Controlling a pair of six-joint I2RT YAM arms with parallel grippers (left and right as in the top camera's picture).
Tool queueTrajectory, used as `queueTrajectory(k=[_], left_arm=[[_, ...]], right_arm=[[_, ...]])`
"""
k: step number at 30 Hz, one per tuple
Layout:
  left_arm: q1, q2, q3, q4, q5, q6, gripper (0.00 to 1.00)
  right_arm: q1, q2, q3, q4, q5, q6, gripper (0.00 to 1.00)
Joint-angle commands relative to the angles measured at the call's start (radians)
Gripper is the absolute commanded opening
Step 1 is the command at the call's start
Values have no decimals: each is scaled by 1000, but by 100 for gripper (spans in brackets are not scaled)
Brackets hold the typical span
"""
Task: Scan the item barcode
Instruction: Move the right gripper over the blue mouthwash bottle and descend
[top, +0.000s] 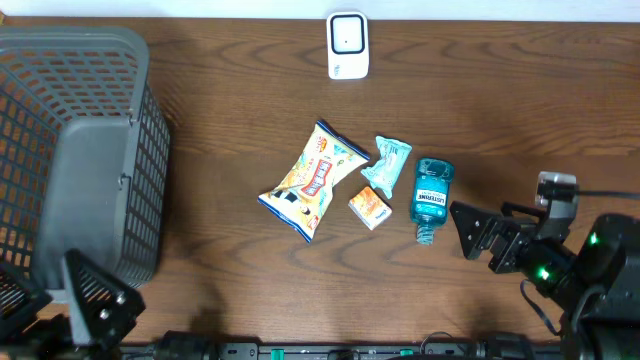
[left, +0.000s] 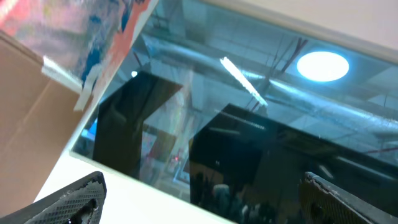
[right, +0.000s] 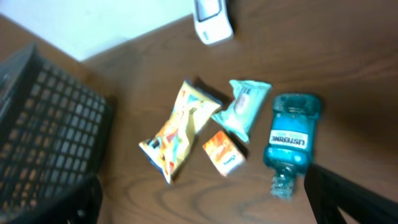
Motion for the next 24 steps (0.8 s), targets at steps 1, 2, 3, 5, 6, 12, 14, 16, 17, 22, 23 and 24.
queueTrajectory(k=[1, 2, 3, 5, 6, 12, 14, 16, 17, 22, 23, 24], left_arm=[[2, 2, -47, -3, 1, -68, 98], [2, 2, -62, -15, 1, -85, 98], [2, 3, -81, -31, 0, -91, 98], [2, 5, -101, -62, -5, -90, 98], [2, 6, -111, -89, -8, -91, 98], [2, 19, -149, -286, -10, -90, 98], [2, 26, -158, -337, -10, -90, 98], [2, 36, -171, -358, -10, -90, 98], [2, 40, -179, -361, -10, -90, 98], [2, 48, -221, -402, -10, -91, 98], [2, 49, -225, -422, -10, -91, 98], [2, 50, -230, -445, -10, -91, 98]], right_arm=[[33, 43, 58, -41, 42, -32, 99], [44, 49, 59, -43, 13, -33, 99], [56, 53, 59, -44, -39, -49, 99], [65, 55, 58, -43, -77, -61, 99], [65, 55, 57, -35, -77, -60, 99], [83, 76, 57, 40, -37, -21, 99], [107, 113, 57, 33, 31, 27, 99], [143, 166, 57, 30, 104, 68, 99], [165, 199, 57, 30, 150, 106, 99], [250, 399, 57, 5, 393, 351, 98], [261, 450, 57, 5, 410, 366, 99], [270, 493, 57, 8, 415, 375, 99]])
